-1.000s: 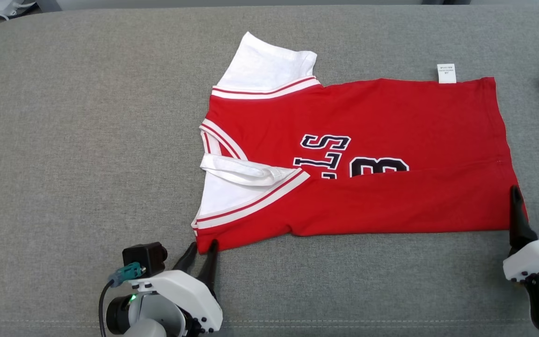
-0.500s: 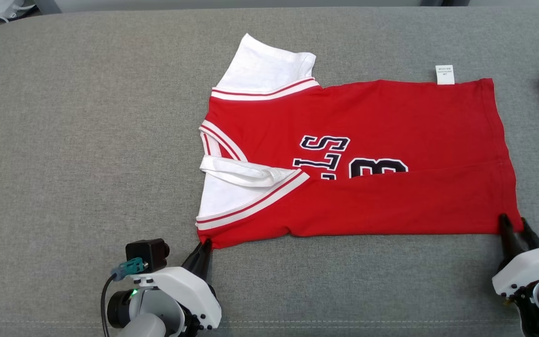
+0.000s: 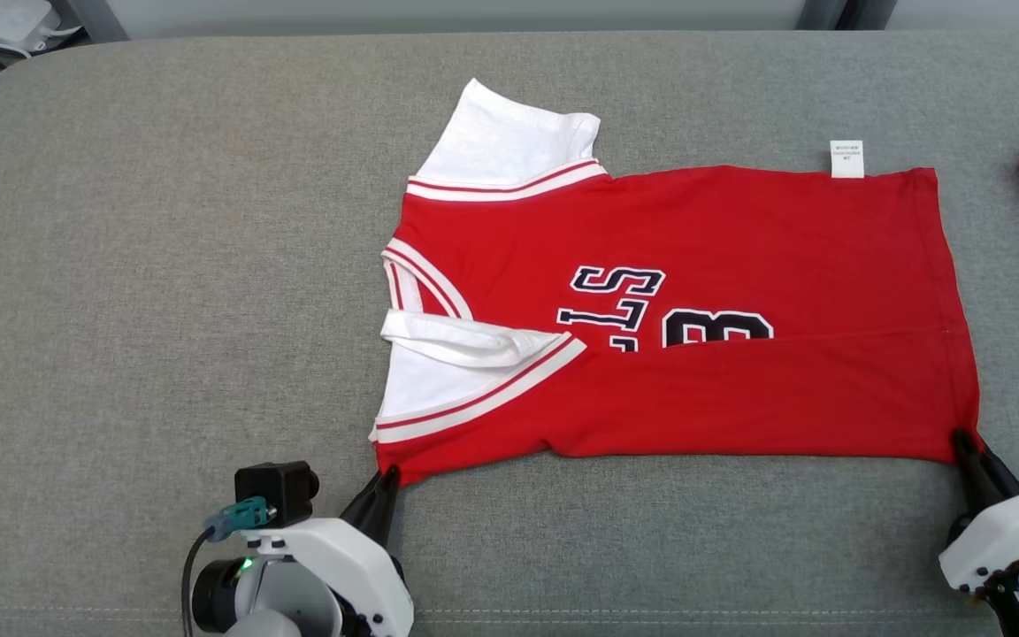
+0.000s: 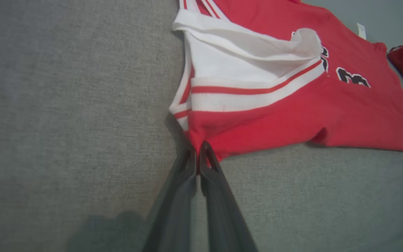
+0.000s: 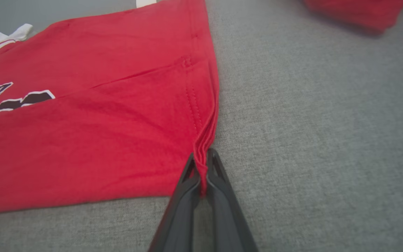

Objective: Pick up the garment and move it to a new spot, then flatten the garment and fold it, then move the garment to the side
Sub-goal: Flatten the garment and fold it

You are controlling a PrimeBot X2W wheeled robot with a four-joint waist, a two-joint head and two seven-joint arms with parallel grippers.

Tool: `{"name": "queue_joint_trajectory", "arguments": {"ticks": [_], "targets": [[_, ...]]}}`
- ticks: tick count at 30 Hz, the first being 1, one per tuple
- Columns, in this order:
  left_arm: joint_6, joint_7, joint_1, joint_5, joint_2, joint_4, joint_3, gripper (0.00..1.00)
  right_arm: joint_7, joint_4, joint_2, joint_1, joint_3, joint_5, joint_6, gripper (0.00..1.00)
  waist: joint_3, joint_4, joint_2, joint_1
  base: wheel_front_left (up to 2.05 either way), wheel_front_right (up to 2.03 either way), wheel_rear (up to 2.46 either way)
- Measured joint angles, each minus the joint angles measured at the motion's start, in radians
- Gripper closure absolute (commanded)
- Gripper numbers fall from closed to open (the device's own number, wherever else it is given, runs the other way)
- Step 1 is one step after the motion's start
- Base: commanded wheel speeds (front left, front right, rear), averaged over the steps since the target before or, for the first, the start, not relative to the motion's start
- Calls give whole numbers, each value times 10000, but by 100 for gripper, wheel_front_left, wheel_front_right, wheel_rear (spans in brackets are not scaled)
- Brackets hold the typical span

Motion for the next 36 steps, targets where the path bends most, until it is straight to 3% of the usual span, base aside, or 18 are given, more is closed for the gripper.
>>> {"name": "queue_joint_trajectory", "arguments": {"ticks": [12,16,22,28,30,31,32,33,34,35,36], "targets": [[1078,1183,821,209,1139,-2819,-222,100,207,-1371,-771,1091,-90,284,2,100,61,66,0,-1,0,0,0],[1252,1567,998,209,1365,-3407,-272,100,631,-1787,-880,1424,-245,284,0,100,33,54,0,-1,0,0,0],[1346,1795,1208,203,1430,-3405,-439,100,1133,-2222,-874,1887,-514,259,0,100,4,25,0,0,0,0,0],[1181,1879,1183,153,1200,-2550,-604,100,1340,-2249,-679,1904,-708,-77,0,100,-39,13,0,0,0,0,0],[1093,1871,1129,153,1072,-2232,-648,100,1342,-2249,-637,1902,-771,-205,0,87,-63,11,0,0,0,0,0],[1068,1866,1080,153,1026,-2077,-679,93,1342,-2249,-610,1901,-811,-253,0,80,-80,10,0,-1,0,0,0],[1053,1848,1017,153,976,-1933,-690,77,1342,-2249,-579,1901,-844,-284,0,72,-101,8,0,0,0,0,0],[1011,1793,961,153,926,-1793,-692,60,1342,-2249,-546,1900,-876,-311,0,53,-124,5,0,0,0,0,0],[970,1778,935,153,880,-1691,-694,42,1340,-2249,-514,1900,-915,-360,0,10,-148,3,0,0,0,0,0],[968,1778,922,151,836,-1590,-706,4,1333,-2247,-508,1900,-938,-470,0,0,-172,-4,0,-1,0,0,0],[965,1776,913,136,802,-1490,-713,0,1312,-2224,-508,1899,-1011,-612,0,0,-200,-9,0,0,0,0,0]]}}
